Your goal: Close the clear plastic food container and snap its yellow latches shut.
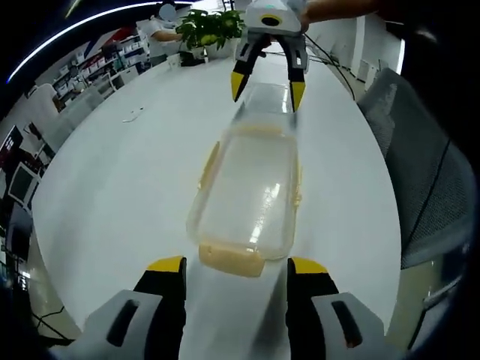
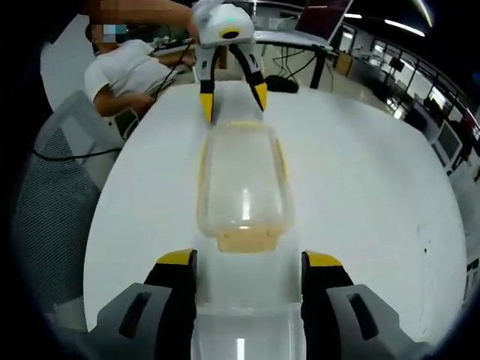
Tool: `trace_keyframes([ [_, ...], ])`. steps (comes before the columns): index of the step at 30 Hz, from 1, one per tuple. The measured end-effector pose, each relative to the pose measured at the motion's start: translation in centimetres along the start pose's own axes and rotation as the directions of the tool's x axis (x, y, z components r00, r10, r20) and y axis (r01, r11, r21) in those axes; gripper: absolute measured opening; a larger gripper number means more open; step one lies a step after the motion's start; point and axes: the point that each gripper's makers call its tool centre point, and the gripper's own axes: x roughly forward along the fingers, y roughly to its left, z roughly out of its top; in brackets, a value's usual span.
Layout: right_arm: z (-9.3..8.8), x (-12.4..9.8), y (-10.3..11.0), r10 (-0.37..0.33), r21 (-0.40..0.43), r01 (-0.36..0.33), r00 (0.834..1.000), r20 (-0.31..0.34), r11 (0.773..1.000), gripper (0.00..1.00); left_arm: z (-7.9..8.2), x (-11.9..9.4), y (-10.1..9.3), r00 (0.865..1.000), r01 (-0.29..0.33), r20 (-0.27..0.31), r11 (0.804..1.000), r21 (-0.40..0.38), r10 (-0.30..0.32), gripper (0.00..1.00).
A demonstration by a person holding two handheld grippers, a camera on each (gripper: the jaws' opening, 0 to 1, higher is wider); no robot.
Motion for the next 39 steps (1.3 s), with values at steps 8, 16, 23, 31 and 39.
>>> trace_keyframes([
  [8, 0.3, 1.2, -0.2, 0.014, -0.017, -0.014, 1.0, -0.001, 1.0, 0.53, -0.3, 0.6, 0.3, 0.999, 0.027, -0.02, 0.999, 0.031, -0.026, 0.45],
  [16, 0.3, 2.3, -0.3, 0.036, -0.019, -0.036, 0.999, -0.014, 0.999, 0.5, -0.4, 1.0, 0.0, 0.998, 0.061, -0.032, 0.997, 0.051, -0.059, 0.43],
  [23, 0.2, 3.0, -0.1, 0.048, -0.02, -0.048, 0.998, -0.037, 0.999, 0.47, -0.4, 1.6, -0.4, 0.995, 0.093, -0.044, 0.993, 0.067, -0.09, 0.42],
  [31, -0.1, 3.8, 0.0, 0.056, -0.029, -0.058, 0.996, -0.066, 0.998, 0.44, -0.3, 2.1, -0.5, 0.991, 0.13, -0.047, 0.989, 0.073, -0.127, 0.42],
  [39, -0.1, 3.7, 0.1, 0.055, -0.041, -0.058, 0.996, -0.074, 0.997, 0.43, 0.0, 2.2, -0.5, 0.985, 0.166, -0.056, 0.978, 0.125, -0.16, 0.41],
])
